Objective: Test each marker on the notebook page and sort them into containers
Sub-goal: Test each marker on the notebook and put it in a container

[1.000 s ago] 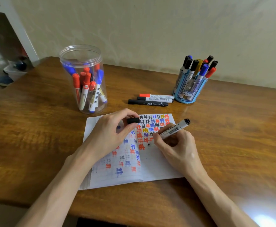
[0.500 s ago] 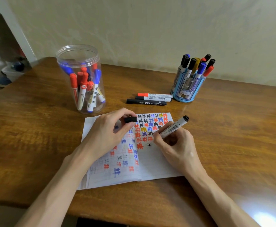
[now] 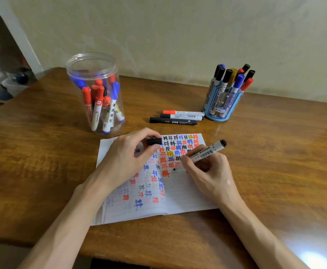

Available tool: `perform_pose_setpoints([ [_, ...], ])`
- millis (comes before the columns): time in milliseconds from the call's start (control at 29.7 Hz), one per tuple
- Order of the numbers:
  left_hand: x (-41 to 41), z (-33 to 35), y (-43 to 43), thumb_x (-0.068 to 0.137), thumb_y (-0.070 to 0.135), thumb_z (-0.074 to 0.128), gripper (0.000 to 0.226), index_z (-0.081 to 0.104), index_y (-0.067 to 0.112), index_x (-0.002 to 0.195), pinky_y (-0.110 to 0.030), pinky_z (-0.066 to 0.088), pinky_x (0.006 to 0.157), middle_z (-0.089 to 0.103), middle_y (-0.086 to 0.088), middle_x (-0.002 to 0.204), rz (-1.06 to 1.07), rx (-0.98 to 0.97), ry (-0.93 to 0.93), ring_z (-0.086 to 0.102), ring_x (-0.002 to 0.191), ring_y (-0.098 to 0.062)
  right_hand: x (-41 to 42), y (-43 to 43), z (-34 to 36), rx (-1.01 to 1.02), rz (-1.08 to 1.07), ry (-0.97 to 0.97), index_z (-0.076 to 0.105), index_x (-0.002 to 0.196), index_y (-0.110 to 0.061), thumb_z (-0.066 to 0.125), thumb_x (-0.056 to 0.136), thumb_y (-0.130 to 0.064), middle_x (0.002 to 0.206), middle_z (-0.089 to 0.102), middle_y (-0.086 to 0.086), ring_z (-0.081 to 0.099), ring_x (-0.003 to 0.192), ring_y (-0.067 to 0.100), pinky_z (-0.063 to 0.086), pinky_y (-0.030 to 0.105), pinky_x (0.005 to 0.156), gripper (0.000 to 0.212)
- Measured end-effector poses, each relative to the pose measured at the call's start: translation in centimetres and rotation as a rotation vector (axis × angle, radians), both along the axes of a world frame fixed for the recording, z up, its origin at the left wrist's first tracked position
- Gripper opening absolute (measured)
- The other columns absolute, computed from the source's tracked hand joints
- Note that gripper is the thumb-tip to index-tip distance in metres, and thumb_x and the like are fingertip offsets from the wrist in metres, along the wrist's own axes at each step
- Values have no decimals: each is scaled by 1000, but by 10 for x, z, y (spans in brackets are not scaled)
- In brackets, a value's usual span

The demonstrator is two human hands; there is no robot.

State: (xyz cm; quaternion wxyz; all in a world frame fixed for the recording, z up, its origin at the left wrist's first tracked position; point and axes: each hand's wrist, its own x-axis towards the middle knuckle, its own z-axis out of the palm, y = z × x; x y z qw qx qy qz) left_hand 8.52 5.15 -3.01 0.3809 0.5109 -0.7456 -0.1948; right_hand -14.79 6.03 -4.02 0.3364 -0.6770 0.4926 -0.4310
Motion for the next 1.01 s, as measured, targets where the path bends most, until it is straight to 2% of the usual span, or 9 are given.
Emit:
perform_pose_setpoints([
  [101,0,0,-1,96,34,66,28,63,30,123,-16,58,80,64,23,118,-2,-2,2,62,112,5,0,0,0,4,4,24,74,89,-23,75,94,-30,88,78,-14,75,81,3,57,19,68,8],
  [235,1,0,-1,95,36,64,28,63,33,123,-16,57,79,63,26,115,0,-8,-6,61,111,6,3,1,2,23,13,40,66,79,-34,76,91,-23,75,70,-27,70,71,-1,51,14,62,19],
  [403,1,-2,-1,94,39,63,29,62,34,123,-17,58,79,63,25,116,-4,-8,-10,63,110,4,-1,0,2,3,-21,1,71,82,-27,75,95,-23,81,76,-15,74,75,7,57,23,64,14],
  [471,1,-2,-1,94,40,64,29,63,34,122,-13,57,78,64,21,116,-2,-16,-24,62,110,3,0,1,3,9,-11,22,70,84,-28,75,95,-24,80,74,-18,73,75,3,55,19,64,12],
  [572,1,0,-3,91,46,61,33,69,30,120,-10,51,80,66,16,115,-11,-79,-80,57,112,-1,2,1,4,42,16,39,66,79,-34,75,93,-18,75,70,-27,70,73,-1,51,14,63,23],
  [672,0,0,-3,89,47,63,36,72,31,119,-16,55,81,67,17,115,-60,-38,-78,59,113,-4,1,-1,7,70,10,-32,71,82,-25,74,94,-15,79,75,-16,74,76,5,53,18,65,17],
  [773,-1,-1,-3,86,42,71,35,74,32,119,-17,56,85,69,17,113,-80,-24,-80,62,111,-1,-3,-1,15,101,-7,-196,71,92,-11,75,96,-17,74,75,-3,70,64,9,52,19,59,8],
  [874,-1,0,-1,84,44,71,35,74,33,117,-20,58,83,70,17,112,-67,-6,-47,64,105,0,-4,2,21,110,-8,-279,72,95,-11,76,95,-25,76,75,10,70,65,20,53,27,58,14],
  [1009,-4,3,2,83,49,67,33,73,37,114,-22,58,79,69,20,108,-78,12,-25,65,101,-2,-3,5,24,149,19,-300,73,99,-12,77,94,-28,82,77,11,71,68,21,54,28,59,17],
])
